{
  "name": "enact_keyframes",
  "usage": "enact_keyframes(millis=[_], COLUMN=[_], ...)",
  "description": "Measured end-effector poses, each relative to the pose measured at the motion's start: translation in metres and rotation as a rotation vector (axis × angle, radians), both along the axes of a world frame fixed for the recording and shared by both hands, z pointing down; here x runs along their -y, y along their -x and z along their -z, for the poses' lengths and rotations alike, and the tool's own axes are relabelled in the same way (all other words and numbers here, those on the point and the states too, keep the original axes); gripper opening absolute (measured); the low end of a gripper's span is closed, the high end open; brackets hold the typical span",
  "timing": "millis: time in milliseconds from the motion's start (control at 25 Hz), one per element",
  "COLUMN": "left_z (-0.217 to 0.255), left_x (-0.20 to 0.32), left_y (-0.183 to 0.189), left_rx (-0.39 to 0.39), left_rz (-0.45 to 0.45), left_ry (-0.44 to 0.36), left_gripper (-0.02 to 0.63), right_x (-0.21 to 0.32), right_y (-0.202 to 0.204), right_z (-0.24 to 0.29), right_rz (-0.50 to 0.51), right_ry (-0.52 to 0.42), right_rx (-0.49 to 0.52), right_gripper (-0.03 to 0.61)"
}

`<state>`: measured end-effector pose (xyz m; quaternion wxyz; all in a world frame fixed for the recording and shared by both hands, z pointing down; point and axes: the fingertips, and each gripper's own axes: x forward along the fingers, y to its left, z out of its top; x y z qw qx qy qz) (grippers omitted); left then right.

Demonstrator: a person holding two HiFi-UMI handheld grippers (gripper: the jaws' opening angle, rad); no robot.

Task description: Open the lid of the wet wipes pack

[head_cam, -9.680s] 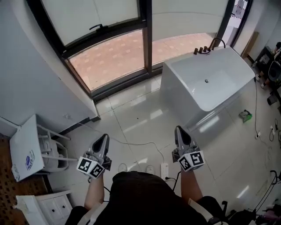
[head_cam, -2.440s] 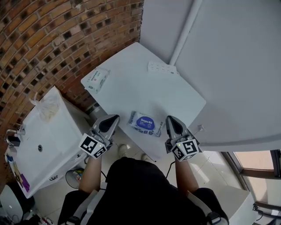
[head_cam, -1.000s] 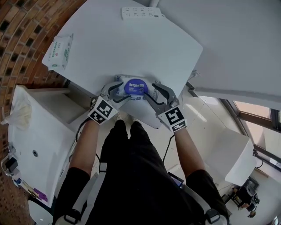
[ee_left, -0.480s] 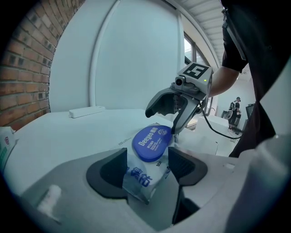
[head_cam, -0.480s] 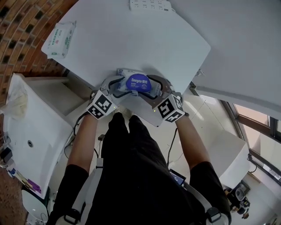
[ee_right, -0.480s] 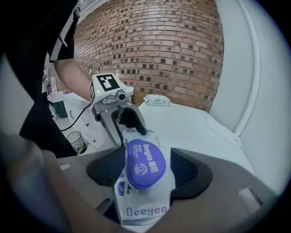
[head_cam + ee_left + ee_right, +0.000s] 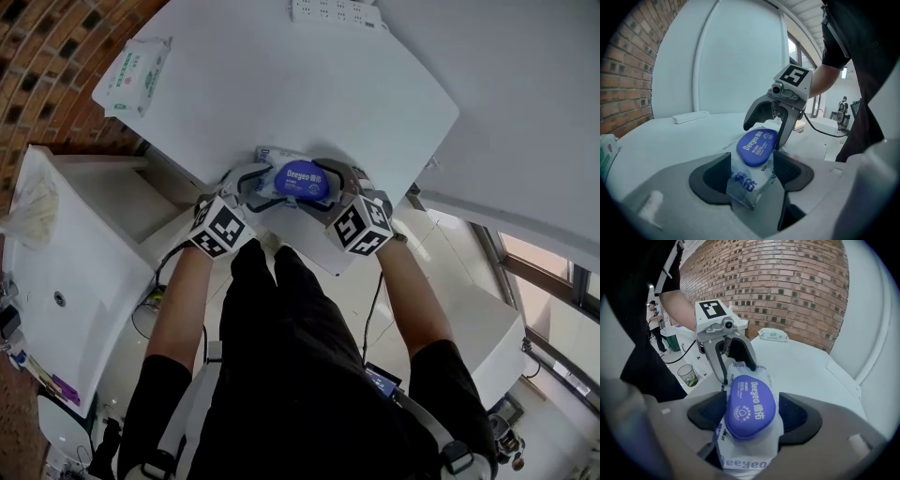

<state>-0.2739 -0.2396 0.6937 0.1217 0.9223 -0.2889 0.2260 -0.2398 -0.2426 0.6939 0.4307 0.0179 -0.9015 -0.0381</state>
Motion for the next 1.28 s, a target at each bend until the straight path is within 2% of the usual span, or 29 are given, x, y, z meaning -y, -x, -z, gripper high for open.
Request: enact_keyframes(millis=[160,360,600,1000,1280], left_z=[-0.0007,-0.0020,-0.0038,-0.0086,-0.0063], left_x=[0.0011,0.0008,0.0009,0.0004,0.0025], left_y=[0.0002,-0.0002,-0.0005,-0.0011,-0.0006], left_rx=[0.004,0.013,0.026,0.056,0.033], left_rz=[0.002,0.004,0.005,-0.001,0.015], left_ry=[0.000,0.006,0.012,0.027,0.038], left_gripper=[0.291,0.290,0.288,0.272,0.264], right_x=[0.0036,0.0014,0.0006,0.0034,0.0081], right_y=[0.0017,0.0040,0.0046,0.0069,0.0058], right_z=[-0.0037,-0.0081,-0.0102,-0.0091,-0.0087], right_rz=[0.021,0.068,0.075,0.064,0.045], right_ry=[0.039,0.094,0.137,0.361,0.508], right_rx=[-0.007,-0.031,-0.022,-0.009,-0.025], right_gripper=[0.360,0.360,0.351,0.350,0.350])
